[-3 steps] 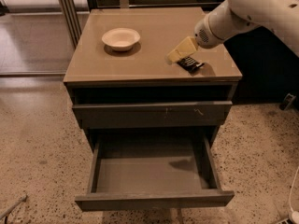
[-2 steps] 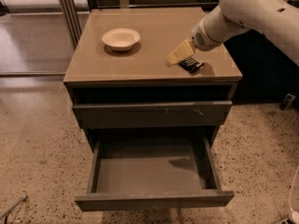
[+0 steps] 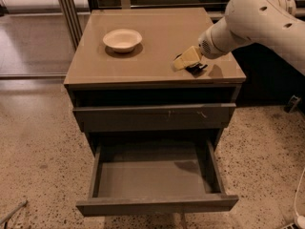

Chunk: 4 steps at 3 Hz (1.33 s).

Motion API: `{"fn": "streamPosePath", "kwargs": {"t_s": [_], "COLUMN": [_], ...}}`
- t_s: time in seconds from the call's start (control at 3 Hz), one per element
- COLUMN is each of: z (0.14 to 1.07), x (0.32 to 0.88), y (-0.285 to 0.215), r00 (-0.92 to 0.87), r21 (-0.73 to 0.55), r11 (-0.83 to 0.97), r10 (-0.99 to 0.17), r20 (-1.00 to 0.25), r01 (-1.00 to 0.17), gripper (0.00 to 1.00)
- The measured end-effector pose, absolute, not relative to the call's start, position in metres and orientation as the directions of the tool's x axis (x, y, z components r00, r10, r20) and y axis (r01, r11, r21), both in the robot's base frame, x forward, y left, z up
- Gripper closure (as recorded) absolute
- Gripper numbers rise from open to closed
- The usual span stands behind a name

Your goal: Place rxbar chocolate into middle drawer

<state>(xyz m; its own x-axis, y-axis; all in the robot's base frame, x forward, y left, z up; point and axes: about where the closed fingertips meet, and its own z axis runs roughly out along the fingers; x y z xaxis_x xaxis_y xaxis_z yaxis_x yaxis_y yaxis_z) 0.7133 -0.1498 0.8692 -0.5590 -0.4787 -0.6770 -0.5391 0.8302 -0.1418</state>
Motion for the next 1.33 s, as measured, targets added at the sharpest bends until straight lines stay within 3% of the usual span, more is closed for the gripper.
{"fn": "streamPosePath", "kwargs": {"t_s": [0.67,1.33], "z": [0.848,0.834], "x": [0.732,0.75], "y": [-0.161,-0.159], "r00": [-0.554,-0.623], "r21": [-0.091,0.032], "r11": [0.88,0.902], "r10": [-0.371,-0.272], "r20": [-0.746,-0.733], "r01": [-0.467,-0.431], "gripper": [0.0,0.0]}}
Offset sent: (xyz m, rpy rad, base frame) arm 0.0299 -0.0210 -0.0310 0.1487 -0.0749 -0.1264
